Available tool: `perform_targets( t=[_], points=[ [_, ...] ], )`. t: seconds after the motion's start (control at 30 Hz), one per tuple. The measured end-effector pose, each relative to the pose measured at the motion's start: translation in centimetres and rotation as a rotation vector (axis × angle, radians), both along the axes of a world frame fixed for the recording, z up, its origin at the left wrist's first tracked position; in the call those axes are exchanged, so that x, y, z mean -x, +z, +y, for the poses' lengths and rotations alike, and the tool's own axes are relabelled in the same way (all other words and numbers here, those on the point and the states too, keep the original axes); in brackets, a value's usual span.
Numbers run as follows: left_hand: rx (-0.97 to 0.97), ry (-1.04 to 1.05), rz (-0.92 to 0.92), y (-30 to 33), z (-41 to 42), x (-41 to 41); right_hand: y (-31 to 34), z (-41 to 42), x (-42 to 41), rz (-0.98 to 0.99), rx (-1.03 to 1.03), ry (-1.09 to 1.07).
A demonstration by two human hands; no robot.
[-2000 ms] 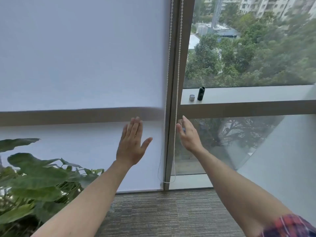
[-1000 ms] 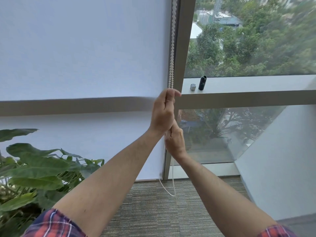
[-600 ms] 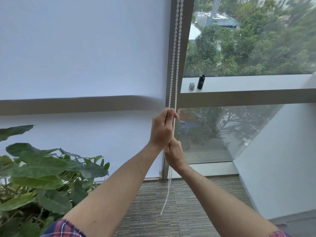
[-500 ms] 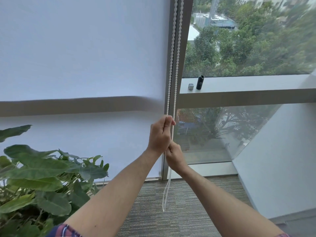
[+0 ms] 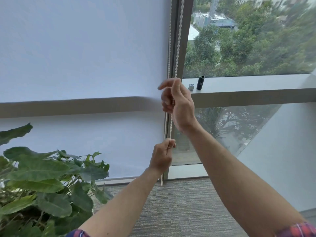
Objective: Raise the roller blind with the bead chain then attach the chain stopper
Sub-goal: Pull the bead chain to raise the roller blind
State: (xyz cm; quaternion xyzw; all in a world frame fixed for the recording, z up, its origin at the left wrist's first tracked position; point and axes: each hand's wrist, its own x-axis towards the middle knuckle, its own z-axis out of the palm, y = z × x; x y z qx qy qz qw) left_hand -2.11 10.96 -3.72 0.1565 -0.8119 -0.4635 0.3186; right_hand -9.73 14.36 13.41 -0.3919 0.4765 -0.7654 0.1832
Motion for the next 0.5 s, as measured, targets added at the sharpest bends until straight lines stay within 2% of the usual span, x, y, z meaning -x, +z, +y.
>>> perform_targets(
  t=[0.17, 0.3, 0.37, 0.5],
  points=[
    [-0.005, -0.015, -0.019, 0.0, -0.2, -0.3, -0.3, -0.3, -1.0, -0.072, 0.051, -0.038],
    [-0.013, -0.176, -0.108, 0.7, -0.5, -1.1, -1.3, 0.0, -1.5, -0.094, 0.081, -0.071],
    [0.049, -0.284, -0.153, 1.2, -0.9, -1.6, -2.1, 0.0, -1.9, -0.118, 0.100, -0.076],
    [0.045, -0.337, -0.191, 2.8, -2.5, -1.7, -3.7, 0.2, -2.0, -0.139, 0.072, -0.105]
  ],
)
